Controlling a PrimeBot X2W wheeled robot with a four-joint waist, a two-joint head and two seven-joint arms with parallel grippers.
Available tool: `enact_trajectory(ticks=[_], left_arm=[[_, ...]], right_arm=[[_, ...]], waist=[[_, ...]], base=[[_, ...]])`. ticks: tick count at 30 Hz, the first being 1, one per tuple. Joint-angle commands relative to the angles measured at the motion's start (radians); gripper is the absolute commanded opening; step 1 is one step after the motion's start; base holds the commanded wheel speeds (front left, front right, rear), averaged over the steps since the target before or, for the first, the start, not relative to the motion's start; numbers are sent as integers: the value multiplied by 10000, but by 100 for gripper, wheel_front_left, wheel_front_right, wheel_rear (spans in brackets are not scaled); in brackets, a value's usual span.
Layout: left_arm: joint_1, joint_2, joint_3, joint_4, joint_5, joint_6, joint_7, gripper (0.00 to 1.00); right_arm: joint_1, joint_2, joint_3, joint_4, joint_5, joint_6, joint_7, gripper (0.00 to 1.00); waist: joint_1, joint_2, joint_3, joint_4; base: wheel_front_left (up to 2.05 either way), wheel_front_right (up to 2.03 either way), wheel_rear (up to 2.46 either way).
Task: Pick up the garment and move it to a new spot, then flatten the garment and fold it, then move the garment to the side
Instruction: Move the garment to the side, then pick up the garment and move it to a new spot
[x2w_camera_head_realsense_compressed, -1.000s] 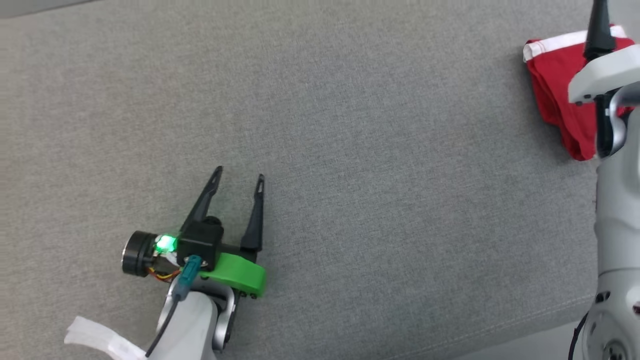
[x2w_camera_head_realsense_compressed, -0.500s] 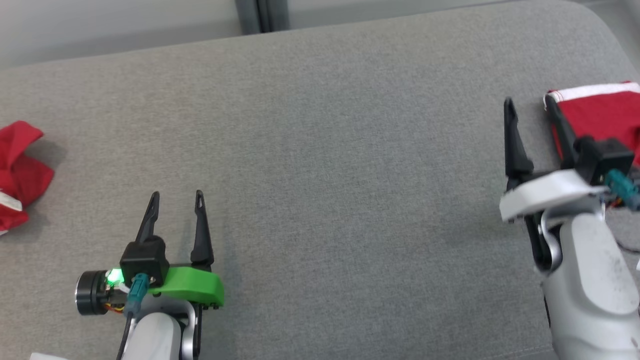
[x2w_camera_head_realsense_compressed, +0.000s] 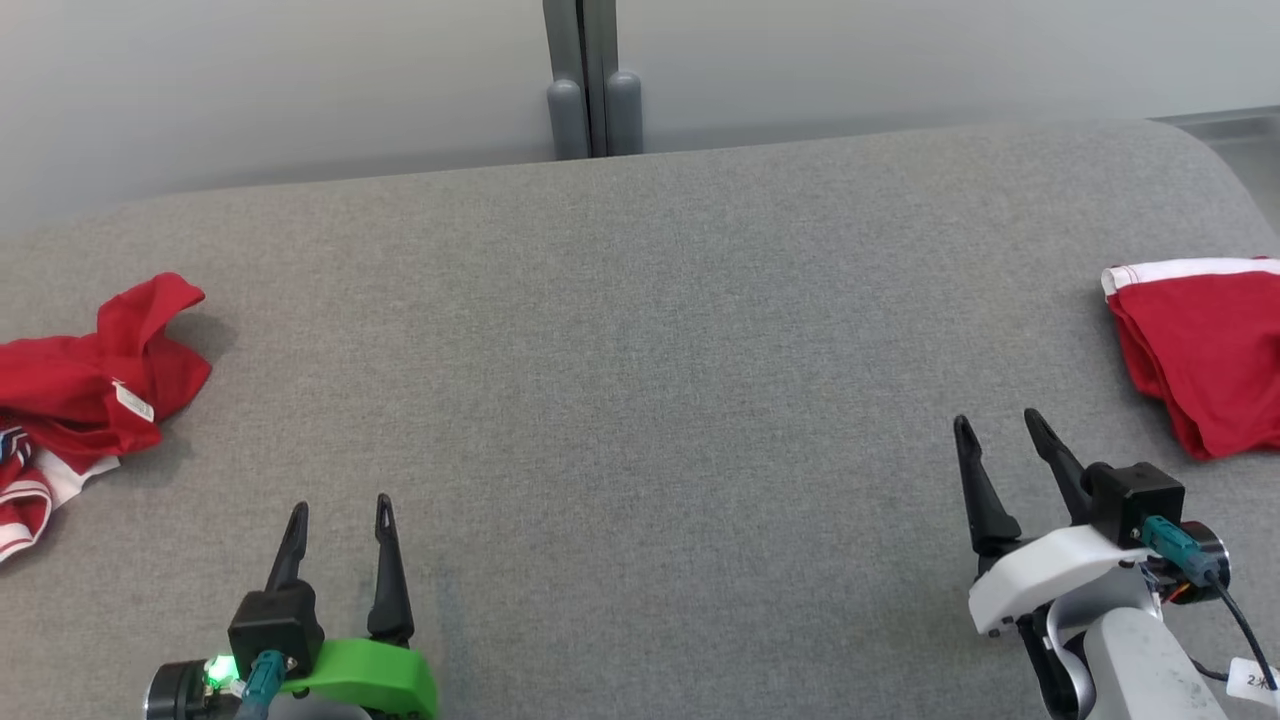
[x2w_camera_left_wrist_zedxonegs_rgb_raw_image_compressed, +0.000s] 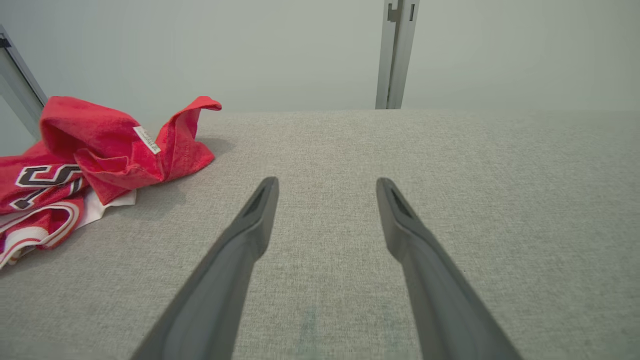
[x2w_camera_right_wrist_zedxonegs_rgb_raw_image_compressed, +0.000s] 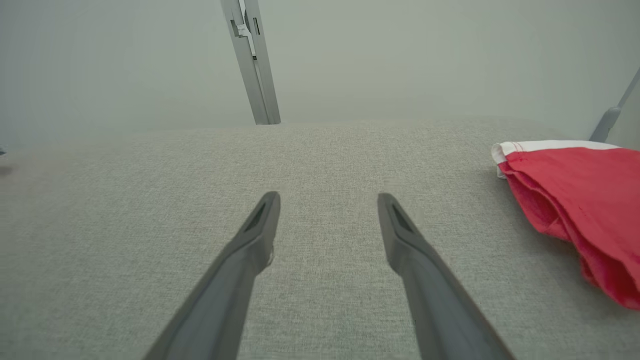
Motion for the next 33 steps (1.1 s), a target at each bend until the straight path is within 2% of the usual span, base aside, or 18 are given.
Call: enact_trajectory(ticks=[1, 6, 9, 15, 23, 28, 33], left_arm=[[144, 27, 26, -13, -42, -28, 9, 100], [448, 27, -68, -66, -149, -56, 9, 100], [439, 28, -172, -130, -348, -302, 9, 100], [155, 31, -242, 37, -632, -321, 11, 100], [-11, 30, -258, 228, -859, -75, 11, 100], [201, 30, -30, 395, -1034, 28, 9, 100], [442, 22, 268, 522, -1139, 137, 9, 100]], right_arm=[[216, -41, 40, -10, 46, -15, -2, 100], [499, -41, 121, -48, 90, -15, -2, 100], [536, -40, 184, -72, 61, -15, -2, 100], [487, -38, 279, -129, -41, -15, -2, 100], [342, -40, 394, -226, -6, -15, -2, 100], [225, -41, 613, -176, -5, -15, -1, 100], [230, -45, 855, -97, 122, -15, -1, 100]], waist=[[0, 0, -284, 87], [0, 0, -426, 98], [0, 0, -405, 170], [0, 0, -155, 760], [0, 0, 268, 2541], [0, 0, 411, 3735], [0, 0, 375, 4645]], base=[[0, 0, 0], [0, 0, 0], [0, 0, 0], [0, 0, 0], [0, 0, 0], [0, 0, 0], [0, 0, 0]])
